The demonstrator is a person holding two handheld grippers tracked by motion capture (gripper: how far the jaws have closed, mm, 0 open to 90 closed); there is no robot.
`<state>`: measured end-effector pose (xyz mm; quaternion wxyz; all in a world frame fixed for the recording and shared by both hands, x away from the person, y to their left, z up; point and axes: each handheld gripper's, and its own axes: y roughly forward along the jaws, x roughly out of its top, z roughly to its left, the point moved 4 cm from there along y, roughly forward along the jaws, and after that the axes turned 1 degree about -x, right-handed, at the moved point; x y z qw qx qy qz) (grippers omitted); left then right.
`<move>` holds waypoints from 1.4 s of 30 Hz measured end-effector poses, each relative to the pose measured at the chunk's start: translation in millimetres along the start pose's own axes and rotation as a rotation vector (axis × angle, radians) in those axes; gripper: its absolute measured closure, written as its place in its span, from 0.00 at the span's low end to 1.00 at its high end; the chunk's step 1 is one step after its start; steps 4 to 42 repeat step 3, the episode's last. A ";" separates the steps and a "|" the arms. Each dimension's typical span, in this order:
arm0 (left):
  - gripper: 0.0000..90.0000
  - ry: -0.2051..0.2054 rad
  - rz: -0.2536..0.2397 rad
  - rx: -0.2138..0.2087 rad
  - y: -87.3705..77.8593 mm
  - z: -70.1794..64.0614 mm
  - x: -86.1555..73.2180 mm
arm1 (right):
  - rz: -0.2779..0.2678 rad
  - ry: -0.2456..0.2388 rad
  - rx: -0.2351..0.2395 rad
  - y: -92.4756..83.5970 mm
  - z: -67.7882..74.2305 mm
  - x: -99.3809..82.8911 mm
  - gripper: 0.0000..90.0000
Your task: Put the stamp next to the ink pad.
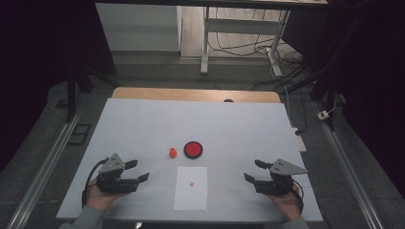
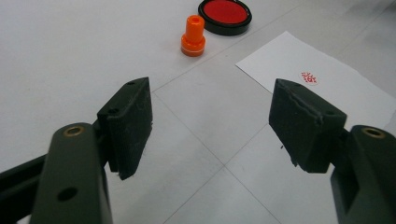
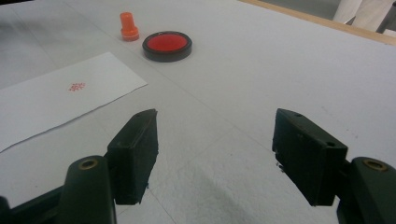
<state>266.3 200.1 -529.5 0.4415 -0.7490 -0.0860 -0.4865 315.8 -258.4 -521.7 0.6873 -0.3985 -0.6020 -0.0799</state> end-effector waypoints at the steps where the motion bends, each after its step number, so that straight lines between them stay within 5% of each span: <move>1: 0.34 -0.001 0.001 -0.002 0.4 -0.1 -0.1 | 0.000 -0.001 0.000 0.0 0.2 0.1 0.34; 42: 0.34 -0.007 0.002 -0.004 1.1 0.0 -0.2 | -0.002 -0.001 0.003 0.2 0.7 0.2 0.34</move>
